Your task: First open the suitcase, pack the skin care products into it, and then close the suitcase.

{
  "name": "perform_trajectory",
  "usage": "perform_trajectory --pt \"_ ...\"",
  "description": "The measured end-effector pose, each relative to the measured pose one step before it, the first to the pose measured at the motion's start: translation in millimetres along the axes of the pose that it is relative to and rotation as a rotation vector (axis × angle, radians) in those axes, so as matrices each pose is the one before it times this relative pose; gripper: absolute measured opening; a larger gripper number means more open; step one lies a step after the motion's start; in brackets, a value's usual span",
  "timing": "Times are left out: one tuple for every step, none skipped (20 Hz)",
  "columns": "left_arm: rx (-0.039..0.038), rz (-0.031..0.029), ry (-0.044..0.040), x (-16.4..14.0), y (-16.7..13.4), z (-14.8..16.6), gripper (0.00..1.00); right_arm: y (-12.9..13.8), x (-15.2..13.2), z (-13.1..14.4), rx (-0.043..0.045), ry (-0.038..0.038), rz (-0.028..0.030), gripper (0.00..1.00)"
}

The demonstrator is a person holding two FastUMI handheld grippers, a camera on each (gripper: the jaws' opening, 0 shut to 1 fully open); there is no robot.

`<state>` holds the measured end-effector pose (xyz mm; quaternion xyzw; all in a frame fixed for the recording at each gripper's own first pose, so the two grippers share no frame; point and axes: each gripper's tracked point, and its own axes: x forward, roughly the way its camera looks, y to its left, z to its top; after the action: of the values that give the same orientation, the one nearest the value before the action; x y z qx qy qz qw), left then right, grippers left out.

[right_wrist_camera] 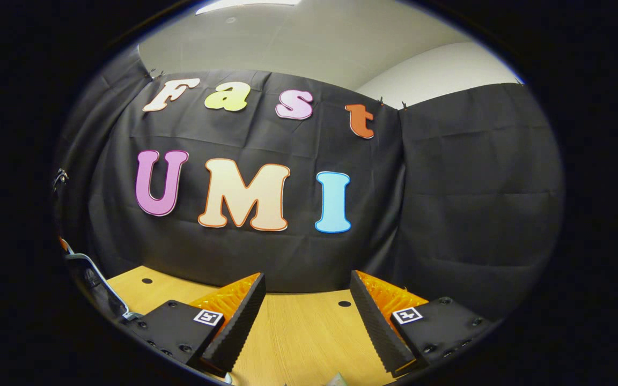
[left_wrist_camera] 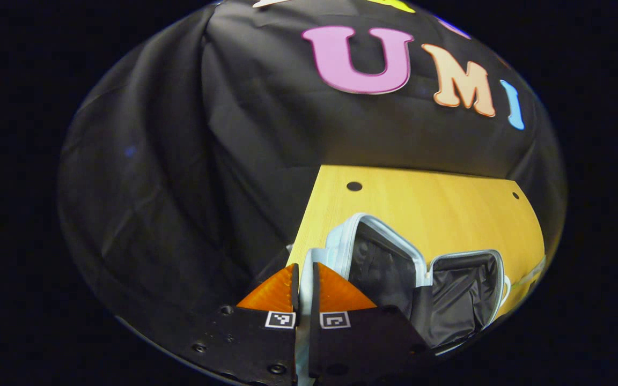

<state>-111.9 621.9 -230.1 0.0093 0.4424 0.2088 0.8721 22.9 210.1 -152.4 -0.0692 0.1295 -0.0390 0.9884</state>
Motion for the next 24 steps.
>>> perform_trajectory --pt "-0.00932 0.01068 0.01985 7.50 6.58 -9.56 0.02 -0.25 0.26 0.57 -0.00592 -0.00161 -0.00077 0.98" --pt "-0.02549 0.00956 0.01396 5.90 -1.34 -6.10 0.02 1.70 -0.22 1.24 -0.00410 -0.00165 0.00475 0.98" --pt "-0.04442 0.00765 -0.00175 9.30 2.56 -5.79 0.02 0.38 0.07 -1.04 -0.00600 -0.00333 0.00392 0.98" --pt "-0.04141 0.01496 -0.00217 5.60 5.50 -4.00 0.04 -0.59 1.07 0.83 -0.00857 -0.00412 0.00253 1.00" --pt "-0.02370 0.04322 -0.02450 2.18 13.40 -3.18 0.10 -0.28 1.17 -0.26 -0.00542 -0.00097 0.00378 0.98" --pt "-0.02489 0.02055 -0.03562 -0.63 2.83 7.41 0.16 -0.18 0.53 0.53 0.00072 -0.00052 0.00678 1.00" --pt "-0.02870 -0.00354 -0.03866 -2.80 -5.07 7.88 0.19 -1.01 1.33 0.42 0.00297 -0.00330 0.00874 0.98" --pt "-0.02249 -0.01762 -0.03579 -1.58 -5.24 10.21 0.28 -1.48 1.67 1.52 0.00343 -0.00315 0.00744 0.98" --pt "-0.01810 -0.00784 -0.04722 -5.38 -4.27 8.85 0.39 -3.00 -0.58 1.09 0.00779 -0.01013 0.00736 0.98" --pt "-0.00215 -0.00296 -0.05170 -6.93 -8.31 13.03 0.51 -2.52 -0.13 4.92 0.01176 -0.02109 0.01252 0.99" --pt "0.00464 0.00184 -0.04972 -9.40 -9.18 11.61 0.59 -3.62 -0.43 4.01 0.01129 -0.02138 0.01136 0.99" --pt "0.00757 -0.01230 -0.04094 -8.84 -13.83 9.16 0.64 -4.41 1.27 2.24 0.00869 -0.01766 0.00927 0.96" --pt "0.00476 -0.01888 -0.03030 -10.72 -19.33 2.60 0.66 -6.47 0.50 -1.38 0.01131 -0.00480 0.00314 0.98" --pt "0.00621 -0.01747 -0.02024 -10.43 -20.65 3.30 0.69 -4.14 -0.08 -4.67 0.01578 0.01064 0.01275 1.00" --pt "0.00367 -0.02765 -0.01034 -7.44 -22.55 1.76 0.73 -4.45 0.58 -5.91 0.01459 0.01606 0.01605 0.98" --pt "-0.00906 -0.04546 -0.01683 -5.20 -28.12 1.69 0.75 -7.04 1.45 -5.11 0.00748 0.01488 0.00830 1.00" --pt "-0.00571 -0.03800 0.00702 -3.45 -26.72 -3.94 0.72 -9.99 0.61 -2.87 0.00687 0.00828 0.00574 1.00" --pt "0.00187 -0.03085 -0.01068 -3.77 -23.89 1.36 0.76 -8.55 1.02 -1.00 0.00770 0.00347 0.00702 0.98" --pt "0.00735 -0.01531 -0.00717 -2.63 -20.68 0.14 0.75 -6.81 -1.10 -3.25 0.00671 0.00786 0.00819 0.98" --pt "0.00926 -0.01482 -0.00444 -3.30 -20.43 0.46 0.75 -7.37 0.56 -3.29 0.00425 0.00974 0.00732 1.00" --pt "-0.00173 -0.02885 -0.00615 -3.11 -23.59 0.66 0.77 -6.60 -0.60 -3.55 0.00311 0.00712 0.00589 0.98" --pt "-0.00276 -0.03081 -0.00151 -4.97 -22.65 -0.15 0.78 -6.93 -0.11 -1.29 0.00132 0.00387 0.00487 0.98" --pt "0.00696 -0.03581 0.00136 -3.19 -26.29 -0.94 0.80 -6.30 -0.44 -1.35 0.00087 0.00124 0.00636 0.99" --pt "0.01399 -0.02882 0.00298 -3.27 -22.33 -2.39 0.86 -5.71 -1.73 -1.48 0.00056 -0.00189 0.00519 0.99"
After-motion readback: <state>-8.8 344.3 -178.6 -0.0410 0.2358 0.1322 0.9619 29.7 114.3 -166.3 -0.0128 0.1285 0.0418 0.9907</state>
